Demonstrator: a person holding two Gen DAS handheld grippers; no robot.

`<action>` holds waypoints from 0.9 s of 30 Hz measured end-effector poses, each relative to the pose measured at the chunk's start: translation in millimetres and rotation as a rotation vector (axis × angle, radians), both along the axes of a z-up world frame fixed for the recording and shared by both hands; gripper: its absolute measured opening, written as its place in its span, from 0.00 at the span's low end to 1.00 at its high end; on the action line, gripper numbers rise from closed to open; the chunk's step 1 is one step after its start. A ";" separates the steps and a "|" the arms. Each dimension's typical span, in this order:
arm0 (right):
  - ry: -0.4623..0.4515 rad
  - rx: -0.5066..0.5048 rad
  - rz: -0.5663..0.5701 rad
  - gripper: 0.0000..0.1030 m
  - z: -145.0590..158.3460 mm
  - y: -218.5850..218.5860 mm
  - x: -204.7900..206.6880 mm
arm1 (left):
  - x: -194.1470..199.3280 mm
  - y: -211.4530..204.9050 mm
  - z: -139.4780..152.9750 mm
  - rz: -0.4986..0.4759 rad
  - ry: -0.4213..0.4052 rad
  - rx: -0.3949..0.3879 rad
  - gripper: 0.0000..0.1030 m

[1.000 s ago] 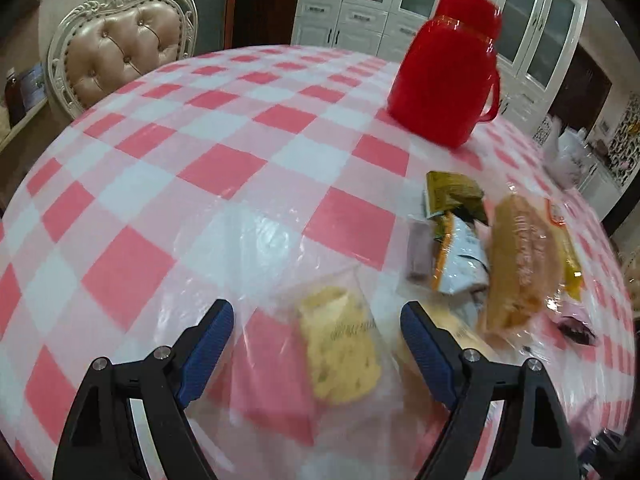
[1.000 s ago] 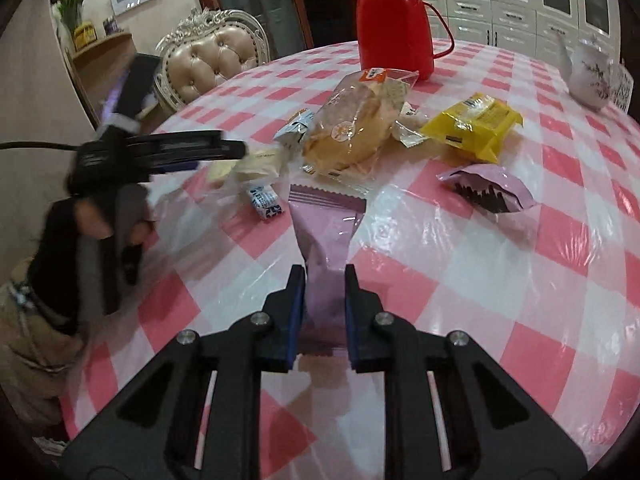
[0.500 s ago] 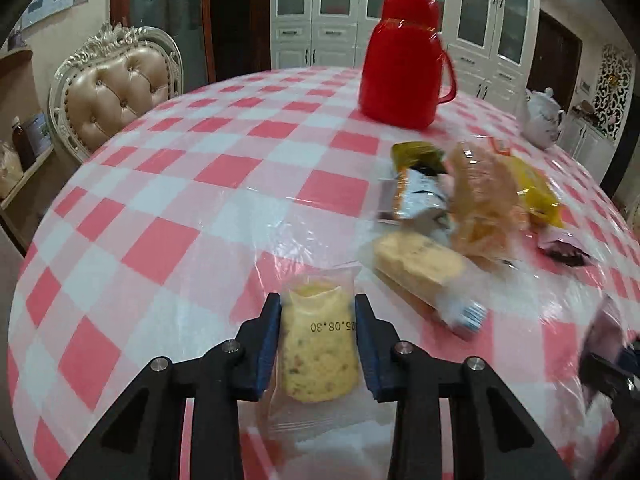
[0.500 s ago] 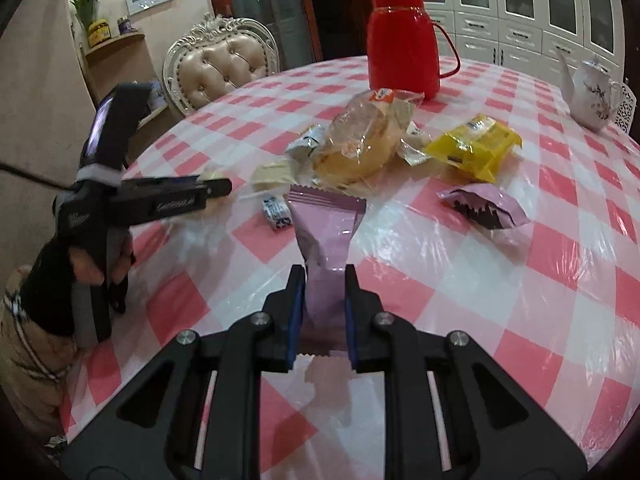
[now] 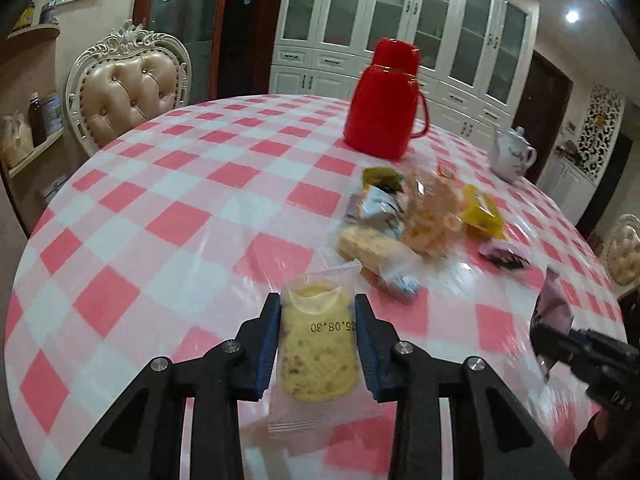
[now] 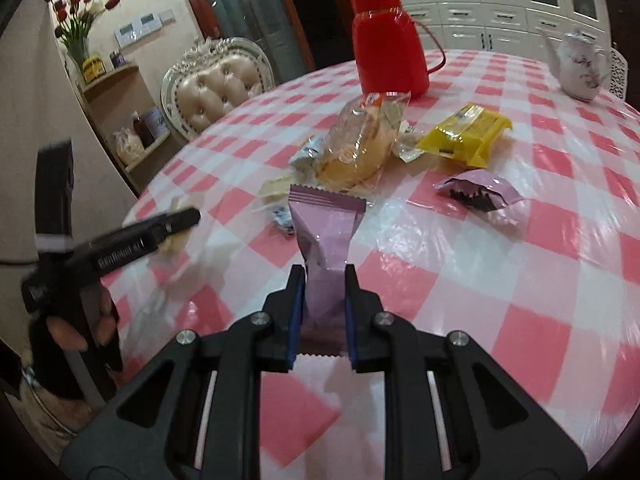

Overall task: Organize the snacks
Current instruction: 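Carry both held snacks off the table toward the purple-rimmed box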

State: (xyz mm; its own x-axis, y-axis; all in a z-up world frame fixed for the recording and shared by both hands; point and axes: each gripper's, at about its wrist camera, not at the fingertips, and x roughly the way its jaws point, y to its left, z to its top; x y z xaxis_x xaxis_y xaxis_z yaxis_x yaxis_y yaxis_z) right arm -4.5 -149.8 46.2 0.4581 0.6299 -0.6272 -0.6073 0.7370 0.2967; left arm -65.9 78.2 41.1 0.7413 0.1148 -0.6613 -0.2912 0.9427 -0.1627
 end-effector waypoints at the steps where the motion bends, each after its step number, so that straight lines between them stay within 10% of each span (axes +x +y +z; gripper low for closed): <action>1: -0.005 0.007 -0.003 0.21 3.5 -2.1 -9.3 | -7.4 -4.5 -0.4 -0.014 -0.002 -0.011 0.36; 27: -0.160 -0.161 -0.060 0.21 30.9 -82.6 -168.5 | -112.5 -129.2 5.5 -0.319 -0.015 0.105 0.36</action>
State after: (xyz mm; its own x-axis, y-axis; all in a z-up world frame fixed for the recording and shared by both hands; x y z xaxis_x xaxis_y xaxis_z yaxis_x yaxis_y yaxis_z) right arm -173.0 -232.4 77.1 0.5935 0.4959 -0.6339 -0.5906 0.8034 0.0755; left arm -178.4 -51.0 46.5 0.7601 -0.0575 -0.6472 0.0228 0.9978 -0.0619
